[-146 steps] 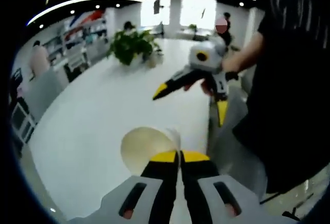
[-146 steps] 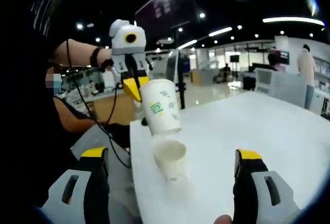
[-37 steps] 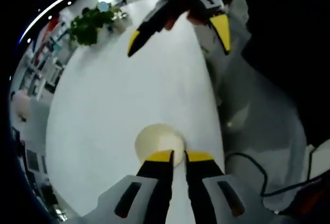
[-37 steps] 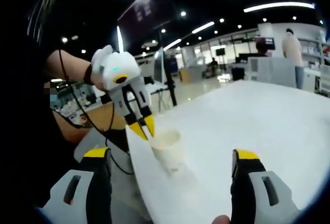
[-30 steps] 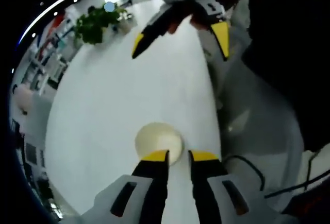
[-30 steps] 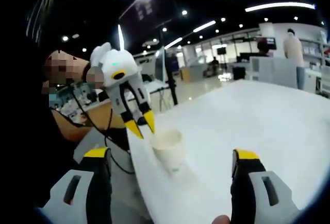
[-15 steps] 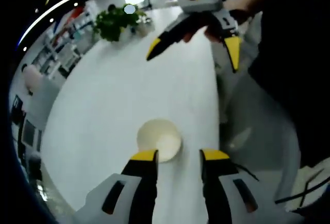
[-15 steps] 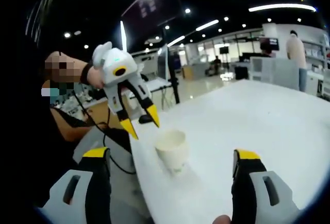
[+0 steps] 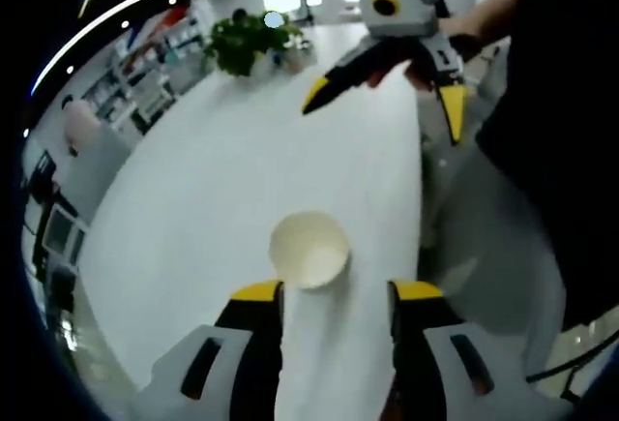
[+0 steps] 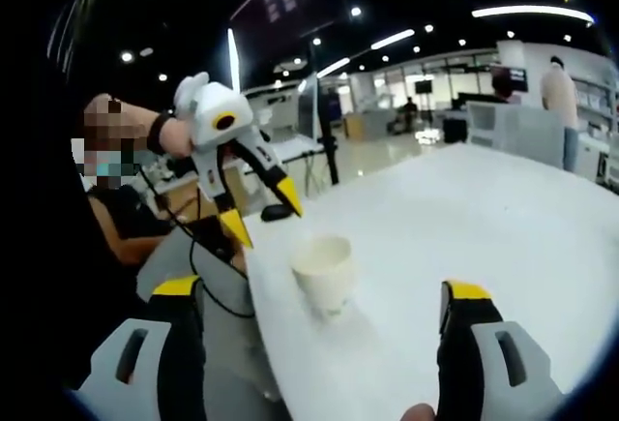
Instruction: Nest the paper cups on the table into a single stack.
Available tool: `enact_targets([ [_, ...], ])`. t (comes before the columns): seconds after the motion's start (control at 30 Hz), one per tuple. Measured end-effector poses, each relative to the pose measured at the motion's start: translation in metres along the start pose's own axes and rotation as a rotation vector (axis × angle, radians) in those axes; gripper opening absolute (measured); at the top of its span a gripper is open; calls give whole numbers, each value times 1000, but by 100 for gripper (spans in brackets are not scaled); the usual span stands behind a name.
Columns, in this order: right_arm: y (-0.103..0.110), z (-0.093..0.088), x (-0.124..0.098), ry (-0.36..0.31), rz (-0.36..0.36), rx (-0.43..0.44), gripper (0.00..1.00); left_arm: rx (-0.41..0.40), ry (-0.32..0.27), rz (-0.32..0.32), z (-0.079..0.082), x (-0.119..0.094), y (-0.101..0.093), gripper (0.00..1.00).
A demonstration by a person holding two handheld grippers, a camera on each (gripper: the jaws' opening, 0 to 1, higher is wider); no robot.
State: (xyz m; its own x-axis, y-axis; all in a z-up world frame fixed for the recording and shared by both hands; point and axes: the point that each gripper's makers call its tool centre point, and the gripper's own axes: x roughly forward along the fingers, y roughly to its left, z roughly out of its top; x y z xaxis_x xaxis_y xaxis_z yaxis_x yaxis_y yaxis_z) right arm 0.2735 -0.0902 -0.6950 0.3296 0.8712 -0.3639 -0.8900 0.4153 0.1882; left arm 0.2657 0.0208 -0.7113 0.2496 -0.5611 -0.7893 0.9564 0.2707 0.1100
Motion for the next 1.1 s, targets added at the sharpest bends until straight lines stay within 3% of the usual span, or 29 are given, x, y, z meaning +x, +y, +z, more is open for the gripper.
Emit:
enact_targets([
  [0.33, 2, -6, 5, 47, 12, -57, 100, -54, -25, 26, -8, 4, 1, 62],
  [0.5, 5, -9, 6, 64, 16, -49, 100, -121, -37, 40, -12, 8, 0, 82],
  [0.63, 6, -9, 7, 65, 16, -41, 100, -137, -43, 38, -16, 9, -2, 85],
  [0.77, 7, -10, 9, 67, 18, -36, 100, -183, -69, 53, -17, 11, 1, 98],
  [0.93, 7, -11, 12, 67, 21, -33, 100, -210, -111, 53, -12, 10, 2, 99],
  [1.1, 4, -19, 16, 82, 24, -27, 100, -218, -97, 42, -22, 14, 0, 98],
])
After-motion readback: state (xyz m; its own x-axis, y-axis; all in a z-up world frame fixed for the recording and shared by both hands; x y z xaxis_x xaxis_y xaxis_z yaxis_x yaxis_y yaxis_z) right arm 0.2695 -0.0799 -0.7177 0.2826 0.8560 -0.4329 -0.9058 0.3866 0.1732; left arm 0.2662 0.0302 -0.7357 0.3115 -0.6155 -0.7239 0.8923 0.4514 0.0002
